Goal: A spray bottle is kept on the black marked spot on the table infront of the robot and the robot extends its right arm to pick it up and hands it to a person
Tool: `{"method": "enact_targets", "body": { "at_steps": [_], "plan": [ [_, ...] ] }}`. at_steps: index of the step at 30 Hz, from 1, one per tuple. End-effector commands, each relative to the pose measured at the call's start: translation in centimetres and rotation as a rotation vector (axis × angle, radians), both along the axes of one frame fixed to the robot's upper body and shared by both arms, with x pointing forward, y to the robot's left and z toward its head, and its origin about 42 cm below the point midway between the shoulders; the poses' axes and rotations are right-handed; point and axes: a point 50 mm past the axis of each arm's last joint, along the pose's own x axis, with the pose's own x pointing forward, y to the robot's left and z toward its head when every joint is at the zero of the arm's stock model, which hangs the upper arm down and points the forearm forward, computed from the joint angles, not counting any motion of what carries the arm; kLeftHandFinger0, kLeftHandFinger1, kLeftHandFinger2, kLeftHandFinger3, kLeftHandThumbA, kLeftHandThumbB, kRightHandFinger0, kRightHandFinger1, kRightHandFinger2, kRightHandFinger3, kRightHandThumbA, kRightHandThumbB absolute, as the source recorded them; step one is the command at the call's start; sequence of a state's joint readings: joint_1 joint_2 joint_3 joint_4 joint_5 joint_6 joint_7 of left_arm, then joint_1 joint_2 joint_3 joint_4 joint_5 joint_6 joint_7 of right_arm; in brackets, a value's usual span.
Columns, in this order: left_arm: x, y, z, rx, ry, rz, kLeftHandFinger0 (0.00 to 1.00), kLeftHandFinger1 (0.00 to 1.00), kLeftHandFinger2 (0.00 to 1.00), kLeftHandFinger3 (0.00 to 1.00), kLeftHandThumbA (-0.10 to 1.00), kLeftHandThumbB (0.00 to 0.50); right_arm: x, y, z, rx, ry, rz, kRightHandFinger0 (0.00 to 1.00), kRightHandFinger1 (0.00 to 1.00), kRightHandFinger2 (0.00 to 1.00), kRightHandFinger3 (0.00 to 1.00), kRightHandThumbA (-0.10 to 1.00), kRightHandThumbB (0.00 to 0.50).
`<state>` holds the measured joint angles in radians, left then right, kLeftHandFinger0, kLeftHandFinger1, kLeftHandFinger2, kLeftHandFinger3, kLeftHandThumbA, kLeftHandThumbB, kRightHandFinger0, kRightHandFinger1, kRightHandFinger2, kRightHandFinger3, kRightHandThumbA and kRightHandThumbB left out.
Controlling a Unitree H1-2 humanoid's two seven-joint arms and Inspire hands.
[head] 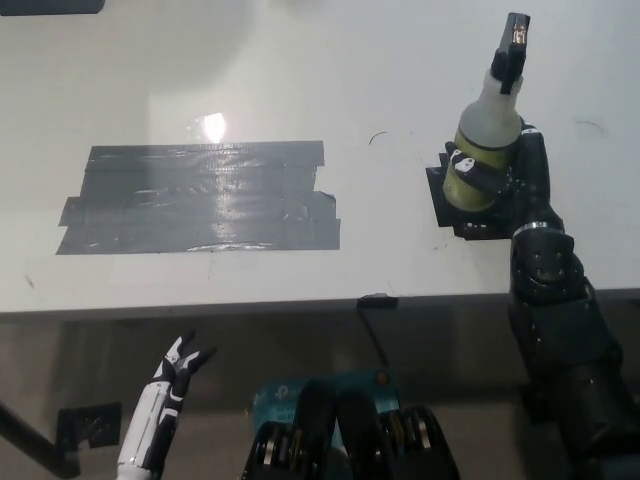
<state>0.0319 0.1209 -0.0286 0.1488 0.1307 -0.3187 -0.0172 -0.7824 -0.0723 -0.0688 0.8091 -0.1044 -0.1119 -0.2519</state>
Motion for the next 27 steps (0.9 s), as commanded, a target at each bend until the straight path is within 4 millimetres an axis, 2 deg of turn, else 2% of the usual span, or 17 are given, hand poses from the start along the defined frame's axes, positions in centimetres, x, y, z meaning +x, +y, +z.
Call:
{"method": "enact_targets", "body": {
  "at_steps": [1, 3, 7, 12, 15, 20, 27],
  "plan": [
    [0.6, 0.4, 1.0, 0.006, -0.056, -0.008, 1.0, 0.9, 0.83, 1.0, 1.0, 0.417, 0.4, 0.9, 2.1, -0.037, -0.097, 0.011, 0.0, 0.19, 0.62, 0.72, -0.1, 0.156],
    [0.7, 0.4, 1.2, 0.011, -0.062, -0.013, 1.0, 0.9, 0.83, 1.0, 1.0, 0.409, 0.0, 1.1, 3.7, -0.053, -0.155, 0.026, 0.0, 0.3, 0.73, 0.77, -0.1, 0.153],
    [0.8, 0.5, 1.3, 0.016, -0.063, -0.018, 1.0, 0.9, 0.82, 1.0, 1.0, 0.413, -0.8, 2.3, 7.0, -0.083, -0.247, 0.064, 0.04, 0.37, 0.76, 0.8, -0.1, 0.14],
    [0.6, 0.3, 1.1, 0.022, -0.062, -0.018, 1.0, 0.87, 0.81, 1.0, 1.0, 0.426, -1.3, 4.6, 9.9, -0.136, -0.298, 0.118, 0.01, 0.41, 0.79, 0.82, -0.1, 0.139],
    [0.6, 0.3, 1.1, 0.022, -0.057, -0.015, 1.0, 0.87, 0.8, 0.98, 1.0, 0.438, -0.9, 6.1, 10.6, -0.147, -0.279, 0.139, 0.01, 0.45, 0.83, 0.85, -0.1, 0.138],
    [0.7, 0.3, 1.1, 0.024, -0.054, -0.018, 1.0, 0.87, 0.79, 0.96, 1.0, 0.445, 0.2, 8.4, 10.9, -0.167, -0.244, 0.19, 0.01, 0.46, 0.84, 0.82, -0.1, 0.127],
    [0.7, 0.4, 1.0, 0.021, -0.05, -0.021, 1.0, 0.85, 0.8, 0.94, 1.0, 0.471, 1.0, 11.4, 11.5, -0.176, -0.214, 0.238, 0.0, 0.47, 0.87, 0.87, -0.1, 0.124]
  ]
}}
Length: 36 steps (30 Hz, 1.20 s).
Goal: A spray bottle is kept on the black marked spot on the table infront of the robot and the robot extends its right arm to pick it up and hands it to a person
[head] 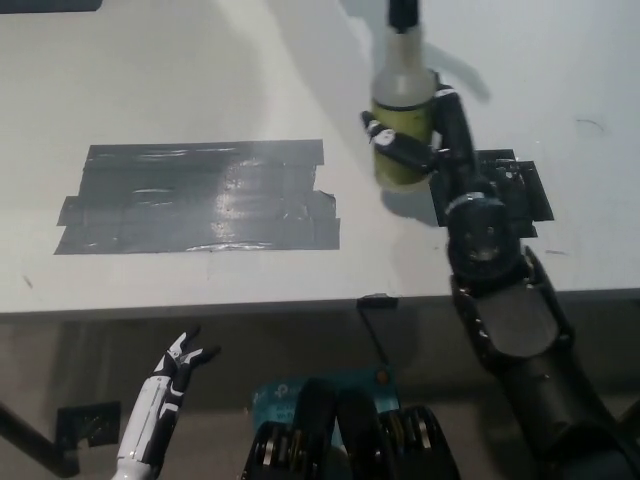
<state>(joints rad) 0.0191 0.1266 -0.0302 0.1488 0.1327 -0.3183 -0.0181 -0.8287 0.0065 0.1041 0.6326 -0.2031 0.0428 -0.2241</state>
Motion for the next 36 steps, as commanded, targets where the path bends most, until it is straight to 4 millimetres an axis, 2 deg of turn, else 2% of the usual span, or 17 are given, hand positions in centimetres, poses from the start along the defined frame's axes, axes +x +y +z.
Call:
{"method": "enact_targets", "body": {
  "at_steps": [1, 10, 17, 21, 23, 24, 25, 26, 27, 28, 29, 30, 31, 32, 34, 36],
  "plan": [
    [0.2, 0.3, 0.7, 0.013, -0.039, -0.017, 1.0, 0.85, 0.8, 0.94, 1.0, 0.471, 1.5, 3.2, 6.1, -0.016, -0.13, 0.062, 0.0, 0.47, 0.87, 0.88, -0.1, 0.131],
    [0.2, 0.3, 0.7, 0.01, -0.033, -0.012, 1.0, 0.83, 0.77, 0.92, 1.0, 0.48, 3.2, 5.2, 6.2, -0.031, -0.097, 0.083, 0.0, 0.45, 0.86, 0.88, -0.1, 0.13],
    [0.4, 0.2, 0.8, 0.015, -0.037, -0.019, 1.0, 0.83, 0.78, 0.92, 1.0, 0.481, 4.0, 5.3, 5.0, -0.019, -0.037, 0.078, 0.0, 0.44, 0.83, 0.87, -0.1, 0.117],
    [0.5, 0.3, 0.9, 0.024, -0.043, -0.026, 1.0, 0.82, 0.78, 0.92, 1.0, 0.483, 4.0, 5.3, 4.0, -0.007, -0.012, 0.075, 0.0, 0.45, 0.84, 0.87, -0.1, 0.124],
    [0.6, 0.3, 1.0, 0.025, -0.043, -0.026, 1.0, 0.82, 0.78, 0.92, 1.0, 0.486, 4.1, 5.1, 3.8, 0.0, 0.005, 0.07, 0.01, 0.47, 0.86, 0.88, -0.1, 0.149],
    [0.6, 0.3, 1.1, 0.022, -0.041, -0.027, 1.0, 0.82, 0.79, 0.91, 1.0, 0.491, 4.1, 4.9, 3.7, 0.0, 0.011, 0.059, 0.09, 0.56, 0.96, 1.0, 0.0, 0.205],
    [0.6, 0.3, 1.1, 0.021, -0.041, -0.027, 1.0, 0.82, 0.79, 0.91, 1.0, 0.491, 4.1, 4.9, 3.6, 0.0, 0.013, 0.056, 0.14, 0.57, 0.9, 0.92, 0.09, 0.213],
    [0.7, 0.3, 1.1, 0.019, -0.041, -0.027, 1.0, 0.83, 0.79, 0.91, 1.0, 0.491, 4.1, 4.8, 3.6, 0.004, 0.015, 0.058, 0.35, 0.78, 1.0, 1.0, 0.21, 0.267],
    [0.7, 0.3, 1.1, 0.019, -0.041, -0.028, 1.0, 0.83, 0.78, 0.9, 1.0, 0.498, 4.1, 4.6, 3.6, 0.011, 0.026, 0.097, 0.73, 1.0, 1.0, 1.0, 0.45, 0.381],
    [0.8, 0.4, 1.1, 0.02, -0.042, -0.028, 1.0, 0.83, 0.78, 0.9, 1.0, 0.499, 4.1, 4.4, 3.5, 0.011, 0.034, 0.124, 0.89, 1.0, 1.0, 1.0, 0.53, 0.402],
    [0.8, 0.4, 1.0, 0.02, -0.042, -0.029, 1.0, 0.83, 0.78, 0.89, 1.0, 0.5, 4.2, 4.2, 3.5, -0.003, 0.048, 0.174, 1.0, 1.0, 1.0, 1.0, 0.63, 0.442],
    [0.8, 0.4, 1.0, 0.021, -0.042, -0.028, 1.0, 0.82, 0.77, 0.88, 1.0, 0.5, 4.2, 4.0, 3.5, -0.018, 0.05, 0.204, 1.0, 1.0, 1.0, 1.0, 0.69, 0.488],
    [0.9, 0.4, 1.0, 0.023, -0.041, -0.029, 1.0, 0.82, 0.77, 0.88, 1.0, 0.5, 4.2, 3.5, 3.5, -0.036, 0.053, 0.23, 1.0, 1.0, 1.0, 1.0, 0.73, 0.498],
    [0.9, 0.4, 0.9, 0.024, -0.041, -0.029, 1.0, 0.83, 0.77, 0.88, 1.0, 0.5, 4.2, 3.4, 3.5, -0.04, 0.054, 0.236, 1.0, 1.0, 1.0, 1.0, 0.74, 0.5],
    [0.9, 0.3, 1.0, 0.029, -0.046, -0.033, 1.0, 0.81, 0.77, 0.87, 1.0, 0.496, 4.0, 2.6, 3.9, -0.079, 0.025, 0.244, 1.0, 1.0, 1.0, 1.0, 0.86, 0.5],
    [0.9, 0.3, 1.0, 0.033, -0.048, -0.034, 1.0, 0.81, 0.77, 0.87, 1.0, 0.499, 3.6, 2.0, 4.3, -0.09, 0.002, 0.246, 1.0, 1.0, 1.0, 1.0, 0.9, 0.5]
  ]
}}
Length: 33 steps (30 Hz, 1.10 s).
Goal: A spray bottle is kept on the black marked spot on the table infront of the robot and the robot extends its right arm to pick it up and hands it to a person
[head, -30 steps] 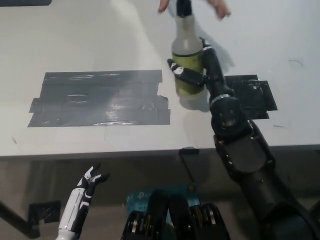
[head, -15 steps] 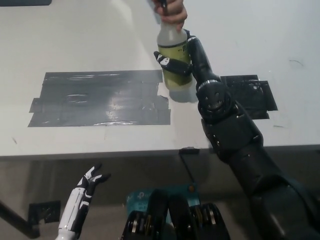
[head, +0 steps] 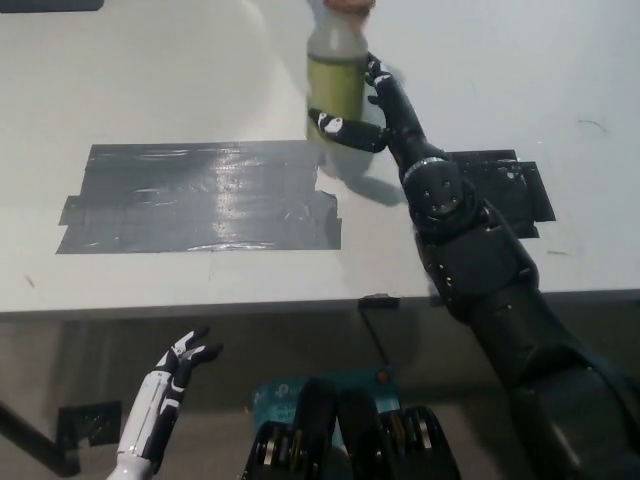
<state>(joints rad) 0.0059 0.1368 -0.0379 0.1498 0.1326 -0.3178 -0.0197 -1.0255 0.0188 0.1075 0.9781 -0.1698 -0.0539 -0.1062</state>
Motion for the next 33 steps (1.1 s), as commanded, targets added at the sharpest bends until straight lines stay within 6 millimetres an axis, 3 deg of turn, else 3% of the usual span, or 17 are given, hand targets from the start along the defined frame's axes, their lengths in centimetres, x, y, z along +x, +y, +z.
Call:
{"method": "enact_targets", "body": {
  "at_steps": [1, 4, 10, 11, 12, 13, 15, 16, 20, 24, 30, 32, 33],
  "plan": [
    [0.4, 0.3, 0.7, 0.023, -0.037, -0.022, 1.0, 0.81, 0.77, 0.87, 1.0, 0.5, -0.2, -0.9, 3.5, -0.022, -0.1, 0.103, 1.0, 1.0, 1.0, 1.0, 0.91, 0.5],
    [0.1, 0.2, 0.6, 0.013, -0.027, -0.023, 1.0, 0.82, 0.77, 0.87, 1.0, 0.5, -2.2, -2.9, 4.4, 0.066, -0.166, 0.139, 1.0, 1.0, 1.0, 1.0, 0.86, 0.5],
    [0.0, 0.1, 0.6, 0.0, -0.022, -0.02, 1.0, 0.82, 0.77, 0.86, 1.0, 0.5, -7.2, -5.9, 5.9, 0.133, -0.331, 0.144, 1.0, 1.0, 1.0, 1.0, 0.98, 0.479],
    [0.0, 0.1, 0.6, 0.004, -0.023, -0.018, 1.0, 0.82, 0.77, 0.86, 1.0, 0.5, -9.4, -6.8, 6.2, 0.146, -0.359, 0.143, 1.0, 1.0, 1.0, 1.0, 1.0, 0.495],
    [0.0, 0.1, 0.6, 0.007, -0.023, -0.017, 1.0, 0.82, 0.77, 0.86, 1.0, 0.5, -10.5, -7.2, 6.3, 0.148, -0.376, 0.145, 1.0, 1.0, 1.0, 1.0, 1.0, 0.474],
    [0.0, 0.1, 0.6, 0.012, -0.023, -0.016, 1.0, 0.81, 0.77, 0.86, 1.0, 0.5, -13.0, -8.2, 6.3, 0.153, -0.425, 0.153, 1.0, 1.0, 1.0, 1.0, 1.0, 0.475],
    [0.0, 0.1, 0.6, 0.013, -0.024, -0.017, 1.0, 0.81, 0.77, 0.86, 1.0, 0.5, -16.7, -9.4, 5.9, 0.169, -0.462, 0.156, 1.0, 1.0, 1.0, 1.0, 1.0, 0.5],
    [0.0, 0.1, 0.6, 0.013, -0.025, -0.017, 1.0, 0.81, 0.77, 0.86, 1.0, 0.5, -17.4, -9.6, 5.7, 0.171, -0.466, 0.153, 1.0, 1.0, 1.0, 1.0, 1.0, 0.5],
    [-0.2, 0.2, 0.3, 0.017, -0.017, -0.017, 1.0, 0.81, 0.76, 0.87, 1.0, 0.5, -22.4, -11.3, 3.5, 0.202, -0.479, 0.142, 1.0, 1.0, 1.0, 1.0, 1.0, 0.467],
    [-0.6, 0.2, 0.1, 0.015, -0.008, -0.015, 1.0, 0.82, 0.77, 0.87, 1.0, 0.5, -24.9, -12.5, 0.5, 0.197, -0.44, 0.123, 1.0, 1.0, 1.0, 1.0, 1.0, 0.448],
    [-1.4, 0.2, -0.6, 0.009, 0.012, -0.009, 1.0, 0.82, 0.77, 0.87, 1.0, 0.5, -28.4, -14.1, -6.1, 0.204, -0.233, 0.082, 1.0, 1.0, 1.0, 1.0, 0.97, 0.415],
    [-1.6, 0.2, -0.7, 0.009, 0.015, -0.006, 1.0, 0.82, 0.77, 0.87, 1.0, 0.5, -28.9, -14.3, -7.0, 0.206, -0.203, 0.08, 1.0, 1.0, 1.0, 1.0, 0.97, 0.415],
    [-1.8, 0.3, -0.8, 0.011, 0.021, -0.004, 1.0, 0.82, 0.77, 0.87, 1.0, 0.5, -29.3, -14.4, -8.2, 0.202, -0.18, 0.08, 1.0, 1.0, 1.0, 1.0, 0.97, 0.386]
  ]
}}
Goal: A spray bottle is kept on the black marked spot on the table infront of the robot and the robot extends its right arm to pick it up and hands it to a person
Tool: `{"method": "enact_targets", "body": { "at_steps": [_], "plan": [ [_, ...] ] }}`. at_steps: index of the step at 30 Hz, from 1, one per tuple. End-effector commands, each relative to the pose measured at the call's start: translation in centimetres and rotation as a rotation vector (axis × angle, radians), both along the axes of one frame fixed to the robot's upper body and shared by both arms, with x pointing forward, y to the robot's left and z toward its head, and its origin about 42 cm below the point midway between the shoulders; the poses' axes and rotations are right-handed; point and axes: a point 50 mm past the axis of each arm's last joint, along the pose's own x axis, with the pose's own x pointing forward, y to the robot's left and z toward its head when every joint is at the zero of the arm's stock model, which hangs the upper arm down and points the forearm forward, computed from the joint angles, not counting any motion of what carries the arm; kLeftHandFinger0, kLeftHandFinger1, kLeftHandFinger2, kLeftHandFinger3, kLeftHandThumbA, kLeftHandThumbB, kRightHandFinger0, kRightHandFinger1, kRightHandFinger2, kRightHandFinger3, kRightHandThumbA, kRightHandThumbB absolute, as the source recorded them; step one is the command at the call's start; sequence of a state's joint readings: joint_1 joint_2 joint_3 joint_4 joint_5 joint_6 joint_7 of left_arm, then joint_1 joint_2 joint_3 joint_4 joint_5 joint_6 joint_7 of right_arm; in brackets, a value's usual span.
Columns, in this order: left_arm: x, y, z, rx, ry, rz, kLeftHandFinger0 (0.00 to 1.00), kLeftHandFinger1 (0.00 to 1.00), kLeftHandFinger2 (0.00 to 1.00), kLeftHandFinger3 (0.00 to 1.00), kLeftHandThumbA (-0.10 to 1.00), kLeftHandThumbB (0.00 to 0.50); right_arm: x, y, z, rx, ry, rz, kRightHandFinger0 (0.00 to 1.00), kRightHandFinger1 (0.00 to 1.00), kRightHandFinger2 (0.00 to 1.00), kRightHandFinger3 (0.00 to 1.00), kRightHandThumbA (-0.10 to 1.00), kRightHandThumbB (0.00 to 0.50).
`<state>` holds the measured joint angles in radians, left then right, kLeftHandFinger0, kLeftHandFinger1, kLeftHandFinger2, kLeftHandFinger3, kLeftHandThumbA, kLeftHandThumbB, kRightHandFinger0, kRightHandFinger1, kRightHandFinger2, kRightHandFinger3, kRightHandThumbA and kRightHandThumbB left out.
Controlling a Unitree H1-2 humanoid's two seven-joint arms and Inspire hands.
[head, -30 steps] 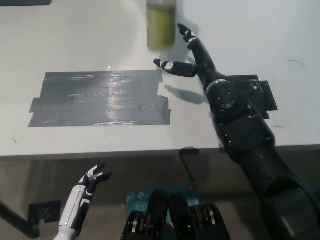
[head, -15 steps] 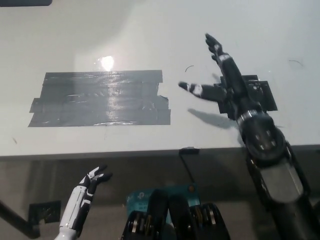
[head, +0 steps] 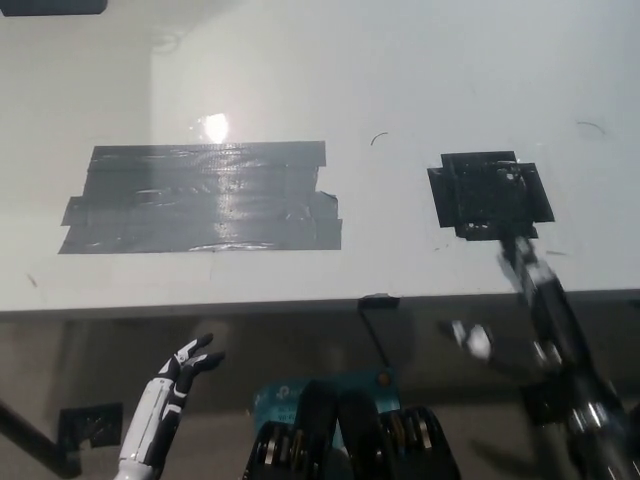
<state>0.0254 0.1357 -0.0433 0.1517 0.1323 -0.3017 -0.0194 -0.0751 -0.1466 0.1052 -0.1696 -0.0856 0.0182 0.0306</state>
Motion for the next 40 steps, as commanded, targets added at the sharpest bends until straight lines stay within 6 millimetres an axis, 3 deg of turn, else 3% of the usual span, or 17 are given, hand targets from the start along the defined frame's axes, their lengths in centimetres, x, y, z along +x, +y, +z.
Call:
{"method": "enact_targets", "body": {
  "at_steps": [1, 9, 15, 29, 40],
  "plan": [
    [-1.3, 0.3, -0.2, 0.013, -0.012, -0.008, 1.0, 0.82, 0.77, 0.87, 1.0, 0.5, -5.4, -1.3, -0.1, 0.055, -0.071, 0.105, 1.0, 1.0, 1.0, 1.0, 0.98, 0.389],
    [-2.1, 0.2, -0.9, 0.005, 0.012, 0.0, 1.0, 0.83, 0.77, 0.87, 1.0, 0.5, -5.7, -0.5, -5.4, 0.066, 0.131, 0.115, 1.0, 1.0, 1.0, 1.0, 0.98, 0.456],
    [-2.8, 0.0, -1.3, 0.003, 0.016, -0.002, 1.0, 0.82, 0.76, 0.87, 1.0, 0.5, -6.0, -0.2, -7.6, 0.037, 0.191, 0.127, 1.0, 1.0, 1.0, 1.0, 0.96, 0.456],
    [-6.7, -0.2, -3.0, -0.003, 0.085, 0.001, 1.0, 0.81, 0.76, 0.88, 1.0, 0.5, -9.7, -0.4, -9.9, 0.029, 0.274, 0.142, 1.0, 1.0, 1.0, 1.0, 0.94, 0.435],
    [-7.2, -0.2, -3.4, -0.002, 0.119, 0.017, 1.0, 0.84, 0.8, 0.9, 1.0, 0.5, -9.5, -0.3, -10.6, 0.032, 0.298, 0.142, 1.0, 1.0, 1.0, 1.0, 0.93, 0.436]
  ]
}}
